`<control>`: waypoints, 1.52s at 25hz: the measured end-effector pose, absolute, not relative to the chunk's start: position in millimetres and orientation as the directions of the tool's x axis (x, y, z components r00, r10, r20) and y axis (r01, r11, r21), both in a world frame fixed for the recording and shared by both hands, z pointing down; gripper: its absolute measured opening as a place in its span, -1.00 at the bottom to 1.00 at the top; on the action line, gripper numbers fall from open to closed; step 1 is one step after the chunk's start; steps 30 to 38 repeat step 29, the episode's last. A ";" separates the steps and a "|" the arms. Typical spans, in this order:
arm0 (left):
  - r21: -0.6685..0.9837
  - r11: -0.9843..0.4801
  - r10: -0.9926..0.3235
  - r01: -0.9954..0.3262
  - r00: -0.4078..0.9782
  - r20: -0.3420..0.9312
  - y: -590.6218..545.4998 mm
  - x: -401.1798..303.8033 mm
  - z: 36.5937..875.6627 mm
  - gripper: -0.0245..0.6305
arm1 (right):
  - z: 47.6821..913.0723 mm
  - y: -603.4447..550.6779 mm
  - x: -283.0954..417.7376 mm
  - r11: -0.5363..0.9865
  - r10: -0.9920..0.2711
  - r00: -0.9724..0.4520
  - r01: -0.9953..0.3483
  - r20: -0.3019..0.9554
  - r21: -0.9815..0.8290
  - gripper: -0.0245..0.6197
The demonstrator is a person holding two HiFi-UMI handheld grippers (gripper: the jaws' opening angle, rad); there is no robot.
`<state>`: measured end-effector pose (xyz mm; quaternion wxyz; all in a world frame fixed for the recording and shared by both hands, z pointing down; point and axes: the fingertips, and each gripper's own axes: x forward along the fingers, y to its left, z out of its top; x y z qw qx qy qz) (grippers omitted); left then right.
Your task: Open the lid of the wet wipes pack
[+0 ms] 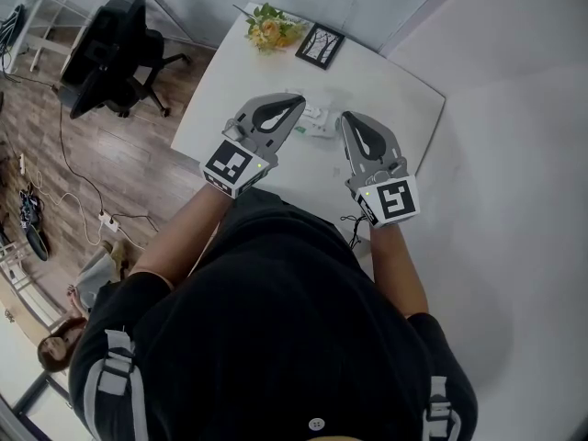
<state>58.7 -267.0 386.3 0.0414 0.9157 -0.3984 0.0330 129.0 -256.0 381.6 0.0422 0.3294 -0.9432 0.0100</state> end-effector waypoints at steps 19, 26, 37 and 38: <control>0.056 -0.675 -0.731 -0.736 0.677 0.088 -265.1 54.9 390.5 -0.90 | 385.8 -254.8 129.2 0.772 -0.633 -0.769 -0.635 0.088 0.014 -0.89; 0.053 -0.680 -0.727 -0.732 0.682 0.084 -262.4 54.0 387.0 -0.90 | 381.9 -252.2 127.3 0.768 -0.639 -0.764 -0.640 0.088 0.017 -0.89; 0.056 -0.681 -0.725 -0.730 0.683 0.085 -260.7 52.3 386.5 -0.90 | 381.2 -251.2 126.0 0.765 -0.642 -0.761 -0.644 0.091 0.013 -0.89; 0.056 -0.681 -0.725 -0.730 0.683 0.085 -260.7 52.3 386.5 -0.90 | 381.2 -251.2 126.0 0.765 -0.642 -0.761 -0.644 0.091 0.013 -0.89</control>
